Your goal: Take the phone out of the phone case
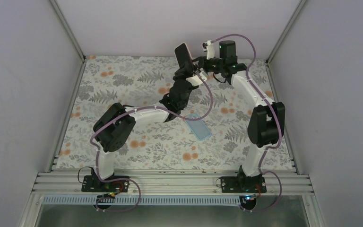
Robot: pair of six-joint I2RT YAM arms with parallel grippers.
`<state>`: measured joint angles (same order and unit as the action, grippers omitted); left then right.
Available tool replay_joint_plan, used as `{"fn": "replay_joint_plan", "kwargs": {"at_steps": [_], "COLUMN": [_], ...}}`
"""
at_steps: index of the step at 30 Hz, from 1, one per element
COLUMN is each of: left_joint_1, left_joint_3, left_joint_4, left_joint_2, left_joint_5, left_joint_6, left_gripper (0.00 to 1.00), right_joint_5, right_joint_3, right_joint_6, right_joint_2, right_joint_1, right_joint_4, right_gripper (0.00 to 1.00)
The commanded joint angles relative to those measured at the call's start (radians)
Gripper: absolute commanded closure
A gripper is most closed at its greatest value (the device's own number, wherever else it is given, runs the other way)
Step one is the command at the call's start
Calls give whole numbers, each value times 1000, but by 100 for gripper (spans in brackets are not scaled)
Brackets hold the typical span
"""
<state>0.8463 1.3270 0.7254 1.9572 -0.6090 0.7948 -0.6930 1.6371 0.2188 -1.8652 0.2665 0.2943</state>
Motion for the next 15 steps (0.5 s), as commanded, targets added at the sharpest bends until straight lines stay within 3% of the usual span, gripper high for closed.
{"fn": "replay_joint_plan", "kwargs": {"at_steps": [1,15], "left_joint_1": [-13,-6], "left_joint_3": [18,-68], "left_joint_4": [130,177], "left_joint_2": [16,-43], "left_joint_5": [-109,-102], "left_joint_6": [67,68], "left_gripper": [53,95], "right_joint_5": [-59,-80], "right_joint_3": [-3,-33], "right_joint_6": [-4,16], "right_joint_2": [75,120], "right_joint_1": [11,-16], "right_joint_4": [-20,-29], "right_gripper": [96,96]}}
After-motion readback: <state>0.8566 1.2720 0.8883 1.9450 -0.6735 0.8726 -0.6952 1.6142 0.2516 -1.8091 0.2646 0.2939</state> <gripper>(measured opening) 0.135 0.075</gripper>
